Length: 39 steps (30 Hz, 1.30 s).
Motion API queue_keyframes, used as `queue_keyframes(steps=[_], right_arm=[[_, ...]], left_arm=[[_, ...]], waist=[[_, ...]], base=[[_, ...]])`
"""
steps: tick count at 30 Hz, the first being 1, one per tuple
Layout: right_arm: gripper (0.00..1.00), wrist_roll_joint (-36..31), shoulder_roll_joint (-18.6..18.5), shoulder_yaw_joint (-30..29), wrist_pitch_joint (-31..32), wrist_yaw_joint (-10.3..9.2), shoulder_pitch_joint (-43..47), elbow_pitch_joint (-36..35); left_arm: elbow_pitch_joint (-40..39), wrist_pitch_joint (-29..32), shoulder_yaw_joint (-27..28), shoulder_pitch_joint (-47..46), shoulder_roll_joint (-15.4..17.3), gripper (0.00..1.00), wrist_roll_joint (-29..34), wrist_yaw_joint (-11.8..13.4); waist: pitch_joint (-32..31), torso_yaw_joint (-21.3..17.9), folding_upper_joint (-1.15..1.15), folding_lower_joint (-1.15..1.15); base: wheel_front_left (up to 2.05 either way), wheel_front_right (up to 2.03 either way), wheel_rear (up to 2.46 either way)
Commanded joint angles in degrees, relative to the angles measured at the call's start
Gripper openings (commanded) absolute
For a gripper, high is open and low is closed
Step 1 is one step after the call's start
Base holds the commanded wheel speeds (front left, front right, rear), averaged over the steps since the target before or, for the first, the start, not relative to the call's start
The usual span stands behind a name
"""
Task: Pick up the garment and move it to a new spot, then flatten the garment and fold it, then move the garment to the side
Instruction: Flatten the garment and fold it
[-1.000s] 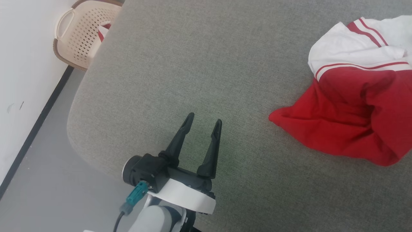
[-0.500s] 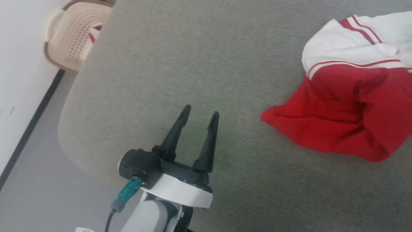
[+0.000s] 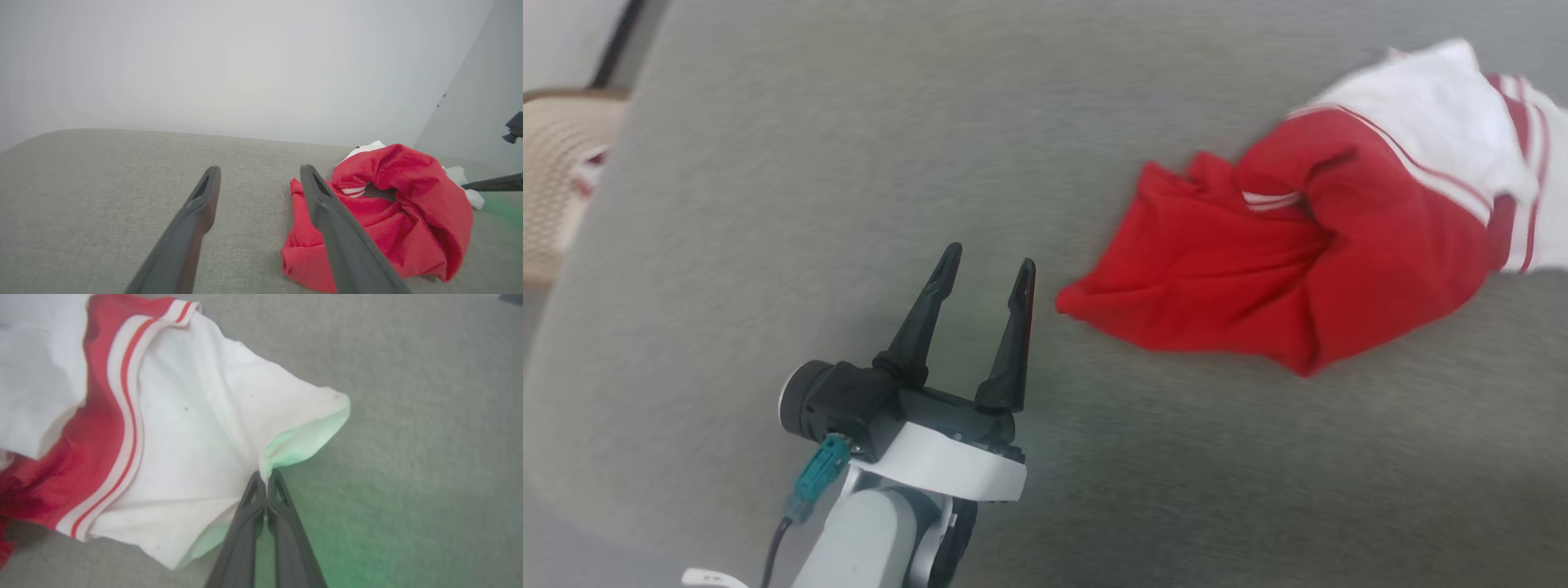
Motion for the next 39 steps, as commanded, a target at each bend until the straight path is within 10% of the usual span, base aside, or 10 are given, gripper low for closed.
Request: queue_keyframes(steps=[1,14,16,17,29,39], right_arm=[[0.0,0.59,-0.04,-0.67,-0.71,-0.08,2.04,-0.85],[0.0,2.68,5.13,-16.96,-5.74,-0.05,20.92,-9.97],[0.91,1.77,7.27,-18.64,-7.18,-0.05,19.71,-10.29],[1.0,1.12,8.35,-19.27,-8.17,-0.05,19.36,-10.61],[1.0,-7.81,16.88,-19.23,-30.77,-0.05,16.08,-13.2],[1.0,-9.13,19.7,-14.79,-39.8,-0.05,14.47,-12.18]], left_arm=[[-0.01,-0.28,0.29,-0.27,-0.03,1.0,0.66,-0.3],[-0.57,4.48,-1.67,-6.48,3.41,1.0,2.35,-4.1],[-0.54,7.38,-3.26,-9.37,4.91,1.0,3.32,-5.15],[-0.5,8.74,-4.1,-11.13,5.31,1.0,3.4,-5.62],[7.46,32.76,-24.58,-40.63,14.28,1.0,-11.08,-7.34],[23.98,48.0,-43.46,-58.43,9.8,1.0,-29.01,-7.32]], waist=[[-1.09,-3.07,0.0,0.0],[-0.5,-12.38,0.0,0.0],[-0.33,-13.6,0.0,0.0],[-0.33,-14.18,0.0,0.0],[-0.22,-25.36,0.0,0.0],[1.37,-34.45,0.0,0.0]], base=[[0.0,0.0,0.0],[0.0,0.0,0.0],[0.0,0.0,0.0],[0.0,0.0,0.0],[0.0,0.0,0.0],[0.0,0.0,0.0]])
